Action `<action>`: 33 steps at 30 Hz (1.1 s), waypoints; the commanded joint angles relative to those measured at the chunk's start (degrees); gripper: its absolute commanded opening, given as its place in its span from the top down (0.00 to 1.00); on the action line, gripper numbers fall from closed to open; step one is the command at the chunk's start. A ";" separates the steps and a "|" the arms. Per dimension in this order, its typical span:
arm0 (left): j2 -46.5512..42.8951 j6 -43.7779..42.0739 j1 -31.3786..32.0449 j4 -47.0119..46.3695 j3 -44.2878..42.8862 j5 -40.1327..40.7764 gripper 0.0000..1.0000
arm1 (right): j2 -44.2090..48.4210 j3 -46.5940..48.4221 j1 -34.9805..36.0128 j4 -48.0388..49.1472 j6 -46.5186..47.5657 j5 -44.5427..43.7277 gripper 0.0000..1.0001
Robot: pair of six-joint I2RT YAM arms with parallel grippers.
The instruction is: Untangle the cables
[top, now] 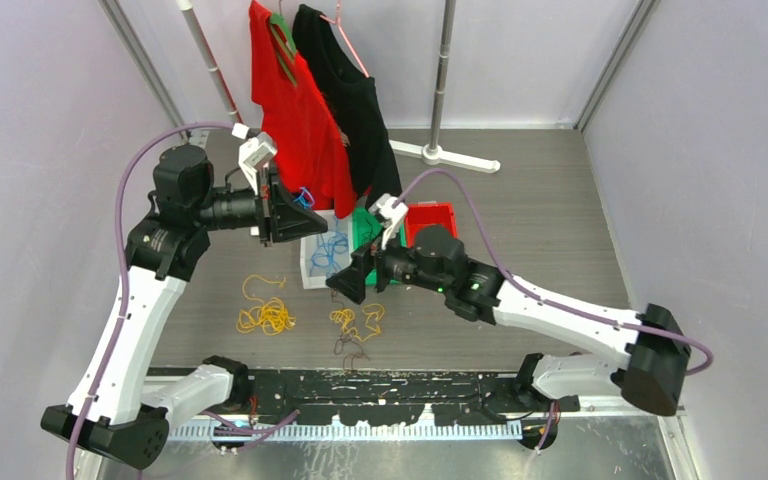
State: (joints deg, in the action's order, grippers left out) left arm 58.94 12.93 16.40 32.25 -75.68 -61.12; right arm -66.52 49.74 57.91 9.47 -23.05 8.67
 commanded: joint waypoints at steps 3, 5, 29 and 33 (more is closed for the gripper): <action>0.28 0.18 0.17 2.16 -6.36 -1.84 1.00 | -8.17 3.39 3.76 6.27 5.37 -0.09 0.05; 0.39 0.32 0.12 2.36 -7.42 -2.01 1.00 | -10.36 3.06 4.90 7.48 5.97 -2.52 0.06; 3.34 -3.97 0.16 5.64 -22.35 8.17 1.00 | -12.71 -17.57 7.35 23.71 -9.75 -13.47 0.99; 3.94 -5.44 0.15 6.20 -21.27 10.59 1.00 | -11.31 -19.07 7.87 22.58 -11.18 -15.15 0.99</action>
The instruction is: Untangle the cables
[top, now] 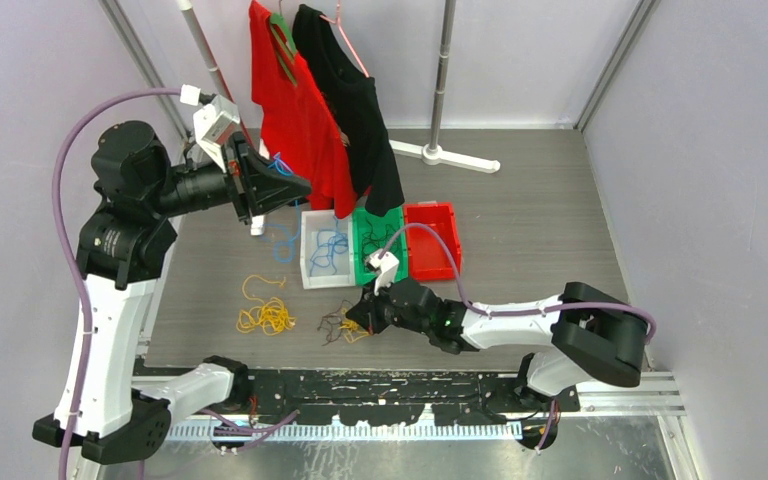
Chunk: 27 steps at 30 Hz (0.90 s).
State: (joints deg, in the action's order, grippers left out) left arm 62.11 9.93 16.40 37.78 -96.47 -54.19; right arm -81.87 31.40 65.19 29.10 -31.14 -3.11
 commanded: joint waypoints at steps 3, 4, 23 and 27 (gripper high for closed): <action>0.92 -3.50 0.14 0.20 3.84 5.01 1.00 | 6.82 -0.62 0.58 -0.52 -3.66 -4.84 0.99; 0.99 -3.90 0.12 -0.15 5.68 5.36 1.00 | 7.98 -0.30 0.56 -2.68 -4.47 -5.81 0.99; 18.95 -11.88 0.58 -8.50 21.30 10.97 1.00 | 29.09 -1.97 0.37 -21.67 -11.59 -14.25 0.99; 23.83 -13.78 0.81 -9.53 21.64 13.29 1.00 | 30.75 -1.95 0.38 -22.06 -11.66 -14.50 0.99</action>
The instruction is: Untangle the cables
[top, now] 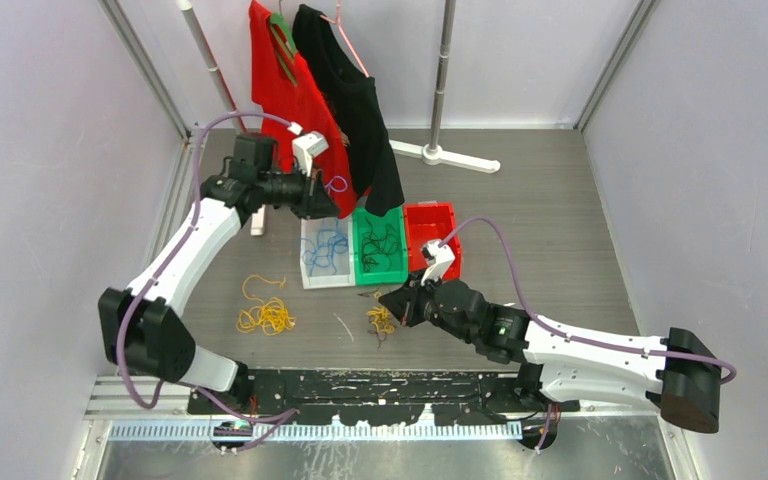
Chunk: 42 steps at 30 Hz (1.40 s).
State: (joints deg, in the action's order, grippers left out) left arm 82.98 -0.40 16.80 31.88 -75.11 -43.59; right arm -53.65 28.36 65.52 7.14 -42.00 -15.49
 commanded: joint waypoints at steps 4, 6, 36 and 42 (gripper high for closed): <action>7.20 -4.96 0.96 -3.63 -0.74 3.14 0.85 | 3.65 1.00 0.05 -0.90 -0.98 -2.10 0.99; 9.32 -6.58 1.03 -1.68 -1.60 3.50 0.78 | 4.08 1.00 0.04 -1.15 -0.99 -2.10 0.99; -14.30 -32.60 8.28 39.08 -4.07 -11.55 0.07 | -11.00 18.44 -0.04 -6.08 2.86 9.44 0.99; -17.58 -31.44 14.05 33.93 0.62 -5.58 0.05 | -18.29 24.64 0.05 -7.53 4.81 14.78 0.99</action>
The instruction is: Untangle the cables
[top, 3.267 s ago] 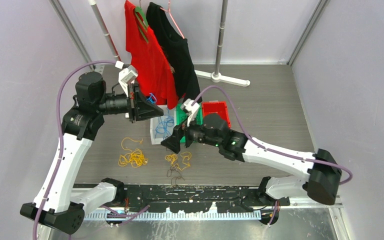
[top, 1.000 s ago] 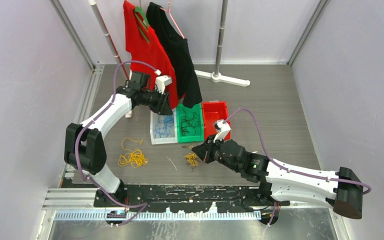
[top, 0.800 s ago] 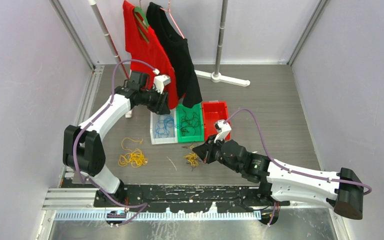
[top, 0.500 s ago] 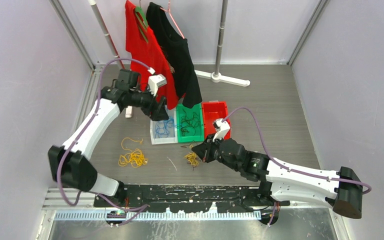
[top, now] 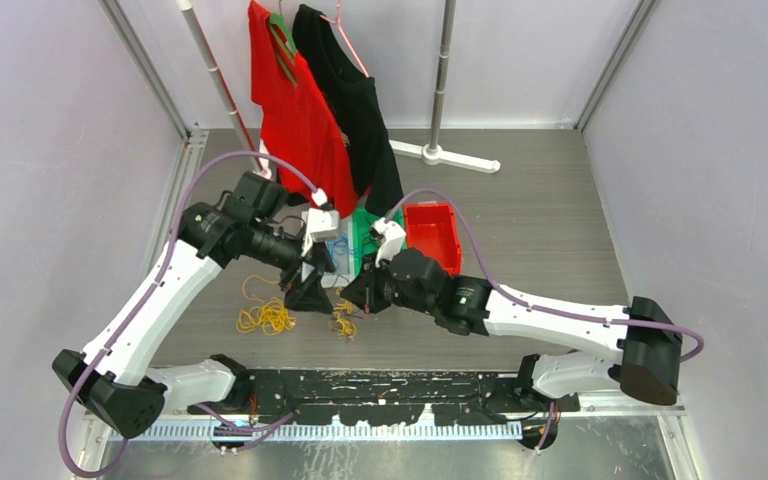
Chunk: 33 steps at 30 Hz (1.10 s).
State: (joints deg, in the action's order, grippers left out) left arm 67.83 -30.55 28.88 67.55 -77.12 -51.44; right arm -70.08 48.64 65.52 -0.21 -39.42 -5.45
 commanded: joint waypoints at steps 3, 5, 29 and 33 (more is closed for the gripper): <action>-2.81 0.49 3.13 -4.61 4.70 6.71 0.05 | -3.23 5.72 0.16 -0.11 2.95 5.88 0.99; -3.51 1.69 3.20 -8.60 6.67 9.34 0.07 | -3.91 6.45 0.22 -0.01 3.32 6.70 0.99; -6.00 12.06 3.64 -10.19 3.35 11.66 1.00 | 0.92 -5.01 0.30 17.63 4.54 0.66 0.43; -6.34 15.63 3.64 -10.26 2.90 10.60 1.00 | 2.47 -7.62 0.31 25.93 6.57 0.79 0.32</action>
State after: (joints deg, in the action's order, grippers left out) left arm 62.50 -20.10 32.25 57.69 -71.75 -37.65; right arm -71.05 41.78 65.56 11.75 -36.07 -2.52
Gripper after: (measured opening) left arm 0.012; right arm 0.648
